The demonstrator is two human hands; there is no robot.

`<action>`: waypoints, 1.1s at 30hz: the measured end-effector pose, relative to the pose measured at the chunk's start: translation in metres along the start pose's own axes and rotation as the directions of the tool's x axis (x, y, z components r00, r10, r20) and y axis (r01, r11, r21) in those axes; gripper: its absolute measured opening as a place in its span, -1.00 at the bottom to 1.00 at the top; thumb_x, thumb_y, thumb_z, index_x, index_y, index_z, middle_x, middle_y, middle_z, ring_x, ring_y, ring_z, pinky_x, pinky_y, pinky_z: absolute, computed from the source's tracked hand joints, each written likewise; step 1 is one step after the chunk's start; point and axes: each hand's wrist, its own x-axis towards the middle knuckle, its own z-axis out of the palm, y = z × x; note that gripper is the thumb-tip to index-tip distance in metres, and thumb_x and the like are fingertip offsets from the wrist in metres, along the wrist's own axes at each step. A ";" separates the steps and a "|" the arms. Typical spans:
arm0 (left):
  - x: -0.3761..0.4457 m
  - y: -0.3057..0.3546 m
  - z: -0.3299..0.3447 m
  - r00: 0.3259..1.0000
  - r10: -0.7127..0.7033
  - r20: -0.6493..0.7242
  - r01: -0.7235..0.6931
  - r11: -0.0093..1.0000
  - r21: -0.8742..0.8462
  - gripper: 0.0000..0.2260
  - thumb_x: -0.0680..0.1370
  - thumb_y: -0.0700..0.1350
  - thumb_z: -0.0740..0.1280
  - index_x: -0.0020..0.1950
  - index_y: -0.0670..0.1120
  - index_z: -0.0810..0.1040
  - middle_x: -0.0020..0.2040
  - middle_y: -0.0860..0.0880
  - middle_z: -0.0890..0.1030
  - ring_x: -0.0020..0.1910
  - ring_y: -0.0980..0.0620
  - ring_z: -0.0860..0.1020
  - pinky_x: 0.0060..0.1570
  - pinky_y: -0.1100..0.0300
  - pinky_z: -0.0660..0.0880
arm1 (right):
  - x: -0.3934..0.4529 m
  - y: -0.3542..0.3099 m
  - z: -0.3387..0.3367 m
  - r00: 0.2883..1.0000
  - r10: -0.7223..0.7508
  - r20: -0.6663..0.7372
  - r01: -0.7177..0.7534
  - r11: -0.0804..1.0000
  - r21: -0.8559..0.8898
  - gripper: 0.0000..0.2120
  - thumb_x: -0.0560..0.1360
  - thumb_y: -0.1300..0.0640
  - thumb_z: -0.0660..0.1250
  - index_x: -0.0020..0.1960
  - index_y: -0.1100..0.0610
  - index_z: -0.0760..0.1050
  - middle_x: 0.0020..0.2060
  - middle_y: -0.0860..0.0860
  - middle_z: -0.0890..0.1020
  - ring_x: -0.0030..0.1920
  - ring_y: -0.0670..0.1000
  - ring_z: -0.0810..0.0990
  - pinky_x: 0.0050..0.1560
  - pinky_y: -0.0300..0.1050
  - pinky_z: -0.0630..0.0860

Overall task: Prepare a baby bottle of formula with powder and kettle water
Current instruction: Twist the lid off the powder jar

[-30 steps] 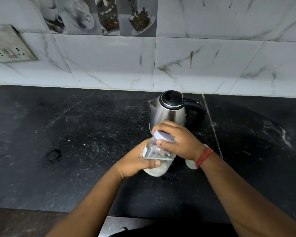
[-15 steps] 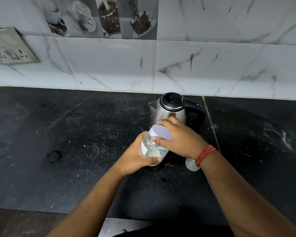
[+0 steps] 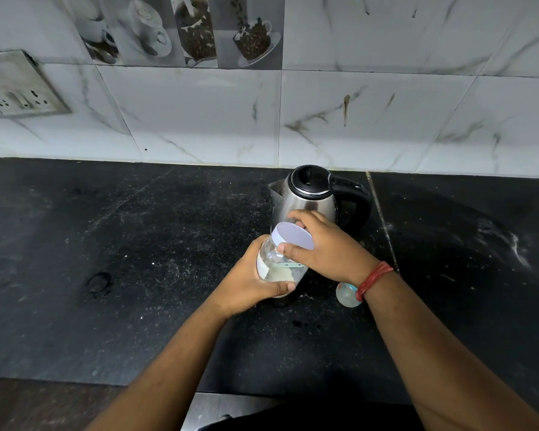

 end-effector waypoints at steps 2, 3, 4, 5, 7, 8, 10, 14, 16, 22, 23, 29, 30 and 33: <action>-0.001 -0.002 0.000 1.000 -0.002 0.004 0.002 1.000 -0.002 -0.23 0.35 -0.12 0.64 0.45 0.06 0.34 0.28 0.04 0.60 0.27 0.09 0.60 0.20 0.21 0.53 | -0.002 0.001 -0.001 0.998 -0.027 0.058 0.020 0.993 0.115 -0.26 0.43 -0.11 0.43 0.52 -0.11 0.20 0.40 -0.06 0.45 0.41 -0.06 0.42 0.46 0.01 0.37; -0.001 -0.003 0.000 1.000 -0.003 0.006 0.003 1.000 -0.006 -0.24 0.36 -0.16 0.63 0.46 0.06 0.34 0.29 0.04 0.60 0.26 0.10 0.60 0.20 0.21 0.53 | -0.003 0.001 -0.001 0.995 -0.043 0.089 0.027 0.986 0.166 -0.23 0.39 -0.05 0.42 0.53 -0.11 0.17 0.42 -0.04 0.44 0.43 -0.07 0.40 0.49 -0.01 0.34; -0.002 -0.004 0.000 1.000 -0.003 0.008 0.003 1.000 -0.007 -0.24 0.37 -0.19 0.62 0.46 0.05 0.33 0.29 0.03 0.60 0.27 0.10 0.60 0.19 0.20 0.53 | -0.005 0.001 -0.002 0.993 -0.055 0.102 0.033 0.978 0.207 -0.21 0.38 -0.01 0.41 0.54 -0.09 0.16 0.45 -0.01 0.42 0.46 -0.09 0.38 0.51 -0.04 0.31; -0.002 -0.005 0.000 1.000 -0.004 0.011 0.004 1.000 -0.008 -0.24 0.37 -0.20 0.62 0.47 0.04 0.33 0.29 0.03 0.60 0.26 0.09 0.60 0.19 0.20 0.53 | -0.006 0.001 -0.002 0.993 -0.064 0.094 0.041 0.972 0.229 -0.20 0.40 0.00 0.43 0.55 -0.08 0.15 0.48 0.00 0.40 0.49 -0.11 0.35 0.53 -0.06 0.29; -0.003 -0.005 0.000 1.000 -0.005 0.013 0.005 1.000 -0.002 -0.24 0.38 -0.20 0.63 0.47 0.05 0.33 0.28 0.03 0.60 0.26 0.10 0.60 0.19 0.21 0.53 | -0.007 0.001 -0.002 0.997 -0.057 0.051 0.045 0.978 0.205 -0.22 0.46 -0.07 0.47 0.56 -0.07 0.16 0.49 0.00 0.38 0.49 -0.12 0.35 0.52 -0.04 0.30; -0.003 -0.005 0.000 1.000 -0.002 0.013 0.002 1.000 0.002 -0.24 0.38 -0.18 0.63 0.47 0.05 0.33 0.28 0.04 0.60 0.26 0.10 0.60 0.19 0.21 0.53 | -0.007 0.001 -0.002 0.999 -0.042 0.032 0.036 0.988 0.153 -0.23 0.48 -0.13 0.47 0.56 -0.07 0.16 0.46 -0.01 0.41 0.45 -0.10 0.38 0.50 -0.02 0.33; -0.004 -0.004 0.001 1.000 0.002 0.010 -0.002 1.000 0.007 -0.24 0.35 -0.12 0.64 0.46 0.07 0.35 0.28 0.04 0.60 0.26 0.10 0.60 0.18 0.21 0.54 | -0.005 0.000 -0.003 1.000 0.002 0.022 -0.003 0.999 0.048 -0.17 0.45 -0.26 0.45 0.57 -0.09 0.14 0.36 -0.07 0.48 0.35 -0.07 0.46 0.41 0.00 0.41; -0.005 -0.004 0.003 1.000 0.005 0.017 -0.005 1.000 0.008 -0.27 0.36 -0.19 0.61 0.43 0.07 0.35 0.29 0.02 0.60 0.24 0.13 0.60 0.18 0.24 0.53 | -0.007 0.001 -0.004 0.996 0.001 0.089 -0.014 0.989 0.146 -0.12 0.42 -0.08 0.47 0.58 -0.14 0.03 0.35 -0.08 0.49 0.37 -0.07 0.47 0.44 0.01 0.41; -0.006 -0.006 0.003 1.000 0.003 0.019 -0.003 1.000 0.011 -0.27 0.37 -0.23 0.61 0.42 0.08 0.34 0.30 0.03 0.58 0.25 0.16 0.59 0.18 0.25 0.52 | -0.011 0.000 -0.006 0.989 -0.052 0.141 0.016 0.969 0.245 -0.11 0.41 0.09 0.41 0.60 -0.12 0.00 0.48 -0.03 0.39 0.50 -0.12 0.33 0.49 -0.19 0.29; -0.007 -0.009 0.003 1.000 0.008 0.020 -0.008 0.999 0.032 -0.28 0.41 -0.32 0.60 0.40 0.09 0.33 0.30 0.05 0.56 0.20 0.27 0.58 0.14 0.31 0.51 | -0.009 0.003 -0.002 0.997 0.013 0.081 -0.018 0.998 0.061 0.00 0.36 -0.42 0.34 0.62 -0.13 -0.04 0.51 -0.02 0.38 0.52 -0.07 0.31 0.52 0.01 0.30; -0.007 -0.010 0.002 1.000 0.007 0.019 -0.008 1.000 0.027 -0.28 0.40 -0.29 0.61 0.41 0.09 0.33 0.30 0.06 0.57 0.21 0.26 0.58 0.14 0.31 0.51 | -0.008 0.002 -0.002 0.996 0.030 0.082 -0.031 1.000 0.003 0.04 0.31 -0.50 0.29 0.62 -0.13 -0.05 0.48 -0.03 0.42 0.49 -0.05 0.34 0.48 0.02 0.34; -0.009 -0.011 0.004 1.000 0.008 0.014 -0.008 1.000 0.007 -0.26 0.36 -0.22 0.61 0.42 0.11 0.33 0.29 0.10 0.57 0.23 0.24 0.58 0.16 0.30 0.51 | -0.006 0.003 0.000 0.996 0.032 0.087 -0.027 0.998 -0.058 -0.03 0.39 -0.37 0.37 0.61 -0.12 -0.06 0.42 0.00 0.47 0.39 0.03 0.44 0.39 0.06 0.43; -0.009 -0.011 0.004 1.000 0.011 0.021 -0.011 1.000 0.009 -0.23 0.37 -0.26 0.62 0.43 0.11 0.31 0.30 0.11 0.56 0.24 0.23 0.58 0.17 0.29 0.51 | -0.006 0.003 0.000 0.995 0.031 0.097 -0.029 0.999 -0.025 -0.04 0.40 -0.30 0.41 0.61 -0.13 -0.04 0.38 -0.01 0.48 0.36 0.01 0.46 0.38 0.06 0.43; -0.008 -0.014 0.003 0.999 0.015 0.039 -0.015 1.000 0.015 -0.17 0.39 -0.30 0.61 0.49 0.11 0.25 0.34 0.11 0.54 0.30 0.18 0.56 0.22 0.25 0.51 | -0.008 0.001 -0.001 0.994 0.004 0.110 -0.014 0.995 0.098 -0.10 0.44 -0.03 0.49 0.61 -0.09 0.03 0.27 -0.08 0.49 0.30 -0.04 0.48 0.40 0.01 0.41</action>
